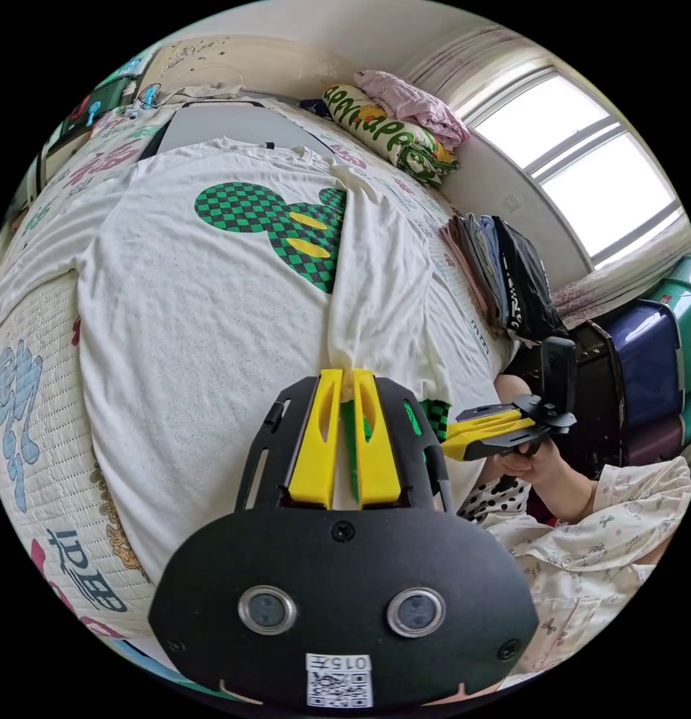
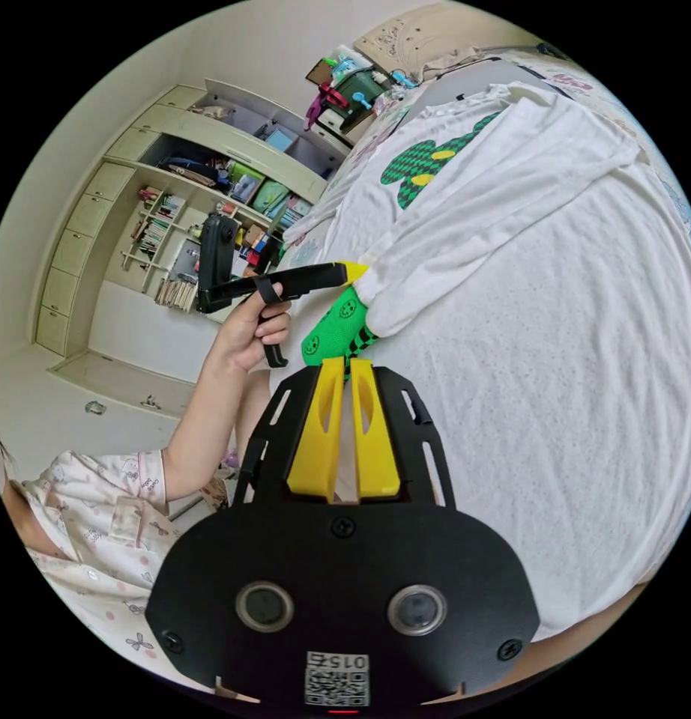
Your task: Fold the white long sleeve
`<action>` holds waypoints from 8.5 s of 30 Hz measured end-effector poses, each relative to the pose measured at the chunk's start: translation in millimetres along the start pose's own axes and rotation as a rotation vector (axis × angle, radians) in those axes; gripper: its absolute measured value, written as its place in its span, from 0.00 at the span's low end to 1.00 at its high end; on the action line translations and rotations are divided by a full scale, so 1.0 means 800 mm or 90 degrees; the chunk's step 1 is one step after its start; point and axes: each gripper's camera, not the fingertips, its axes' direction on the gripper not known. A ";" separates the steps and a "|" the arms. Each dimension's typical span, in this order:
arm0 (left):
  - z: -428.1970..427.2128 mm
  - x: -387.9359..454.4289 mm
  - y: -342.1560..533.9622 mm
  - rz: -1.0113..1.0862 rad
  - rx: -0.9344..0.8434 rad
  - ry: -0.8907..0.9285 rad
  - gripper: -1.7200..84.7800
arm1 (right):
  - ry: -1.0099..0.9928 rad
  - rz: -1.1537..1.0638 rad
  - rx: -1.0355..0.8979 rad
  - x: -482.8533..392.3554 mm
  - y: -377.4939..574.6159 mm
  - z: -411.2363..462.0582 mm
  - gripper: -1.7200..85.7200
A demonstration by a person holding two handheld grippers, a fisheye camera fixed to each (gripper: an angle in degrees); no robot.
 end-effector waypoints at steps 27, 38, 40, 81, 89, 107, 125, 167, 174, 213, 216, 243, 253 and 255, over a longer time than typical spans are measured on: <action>-0.292 -0.474 0.504 -0.470 0.566 -0.053 0.13 | 0.207 -0.125 -0.016 -0.042 0.052 0.179 0.01; -0.339 -0.669 0.546 -0.667 0.677 -0.082 0.20 | 0.243 -0.165 -0.129 -0.048 0.033 0.229 0.01; -0.341 -0.676 0.540 -0.696 0.700 -0.085 0.20 | 0.229 -0.151 -0.130 -0.045 0.029 0.228 0.01; -0.180 0.276 0.148 0.538 0.225 -0.127 0.02 | -0.134 0.131 0.139 -0.049 -0.047 -0.057 0.17; -0.199 0.312 0.113 0.586 0.234 -0.113 0.02 | -0.191 0.169 0.147 -0.060 -0.095 -0.085 0.20; -0.221 0.311 0.061 0.595 0.265 -0.072 0.03 | -0.198 0.231 0.171 -0.060 -0.136 -0.160 0.18; -0.163 0.242 0.065 0.582 0.217 -0.041 0.04 | -0.196 0.269 0.209 -0.064 -0.152 -0.143 0.05; 0.043 -0.327 0.171 -0.206 0.334 0.065 0.13 | 0.151 -0.017 0.085 -0.057 -0.337 0.025 0.09; 0.094 -0.371 0.184 -0.252 0.335 0.107 0.13 | 0.152 -0.075 -0.056 -0.020 -0.523 0.212 0.11; 0.144 -0.388 0.198 -0.248 0.418 0.171 0.11 | 0.428 -0.016 -0.083 0.143 -0.765 0.475 0.02; 0.147 -0.379 0.177 -0.252 0.370 0.176 0.14 | 0.416 -0.014 -0.076 0.151 -0.765 0.474 0.02; -0.034 -0.180 0.074 -0.202 0.340 -0.093 0.01 | 0.465 -0.077 -0.054 0.133 -0.730 0.465 0.02; -0.102 -0.156 0.031 -0.197 0.306 -0.082 0.02 | 0.473 -0.119 -0.042 0.086 -0.633 0.419 0.04; -0.120 -0.147 0.025 -0.183 0.312 -0.072 0.02 | 0.468 -0.168 -0.068 0.067 -0.576 0.389 0.05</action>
